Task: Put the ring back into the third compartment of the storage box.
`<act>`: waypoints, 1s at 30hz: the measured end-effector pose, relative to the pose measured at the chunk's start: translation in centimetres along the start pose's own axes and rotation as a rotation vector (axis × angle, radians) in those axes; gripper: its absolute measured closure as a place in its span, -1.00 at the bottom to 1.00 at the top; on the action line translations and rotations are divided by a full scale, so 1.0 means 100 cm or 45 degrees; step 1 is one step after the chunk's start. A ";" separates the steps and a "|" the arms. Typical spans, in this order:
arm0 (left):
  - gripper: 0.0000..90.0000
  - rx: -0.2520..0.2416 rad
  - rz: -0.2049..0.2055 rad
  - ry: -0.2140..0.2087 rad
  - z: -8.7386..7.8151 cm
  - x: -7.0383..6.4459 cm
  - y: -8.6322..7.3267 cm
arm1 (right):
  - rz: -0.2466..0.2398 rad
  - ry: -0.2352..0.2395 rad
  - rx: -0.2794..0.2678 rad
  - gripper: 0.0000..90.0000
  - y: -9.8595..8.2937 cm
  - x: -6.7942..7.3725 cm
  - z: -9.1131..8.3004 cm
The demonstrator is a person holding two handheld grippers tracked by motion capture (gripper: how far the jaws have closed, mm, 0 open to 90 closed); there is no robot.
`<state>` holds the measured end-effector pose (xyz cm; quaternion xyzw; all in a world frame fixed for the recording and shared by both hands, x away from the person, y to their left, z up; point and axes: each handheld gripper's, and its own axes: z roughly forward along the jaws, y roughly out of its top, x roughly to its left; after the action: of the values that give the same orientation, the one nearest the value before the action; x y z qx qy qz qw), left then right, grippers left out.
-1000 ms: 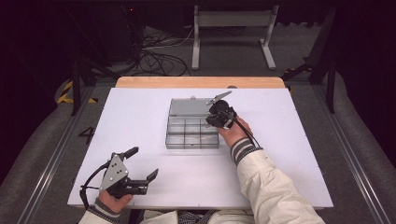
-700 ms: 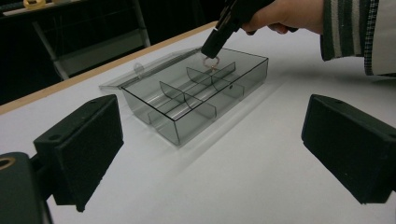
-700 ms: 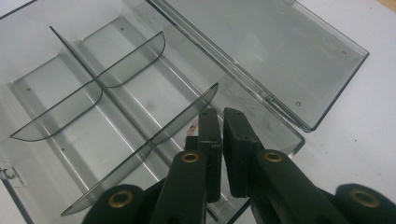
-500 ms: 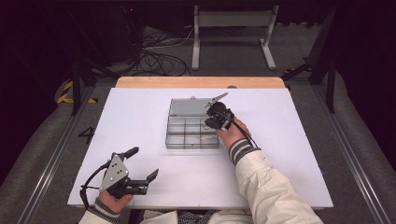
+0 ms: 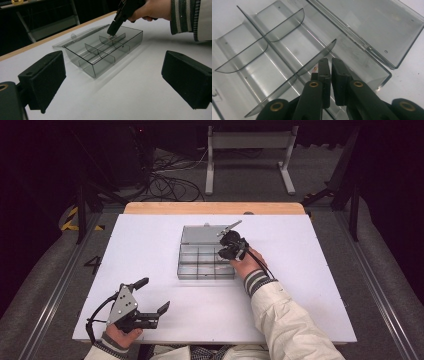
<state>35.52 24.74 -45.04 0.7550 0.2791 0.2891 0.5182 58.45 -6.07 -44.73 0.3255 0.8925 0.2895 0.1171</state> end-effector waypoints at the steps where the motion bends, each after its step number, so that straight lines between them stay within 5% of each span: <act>1: -0.87 0.000 0.000 0.000 0.000 0.000 0.000 | 0.004 -0.007 -0.001 0.92 0.000 -0.001 0.000; 19: -0.87 -0.003 0.001 0.000 0.000 0.000 0.000 | 0.009 -0.048 -0.028 0.70 -0.001 -0.003 -0.004; 30: -0.87 -0.001 -0.005 0.000 0.000 0.000 0.000 | -0.005 0.011 -0.177 -0.06 0.003 0.003 -0.029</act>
<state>35.51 24.75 -45.03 0.7542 0.2806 0.2881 0.5191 57.26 -6.98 -42.28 0.3136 0.8714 0.3519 0.1360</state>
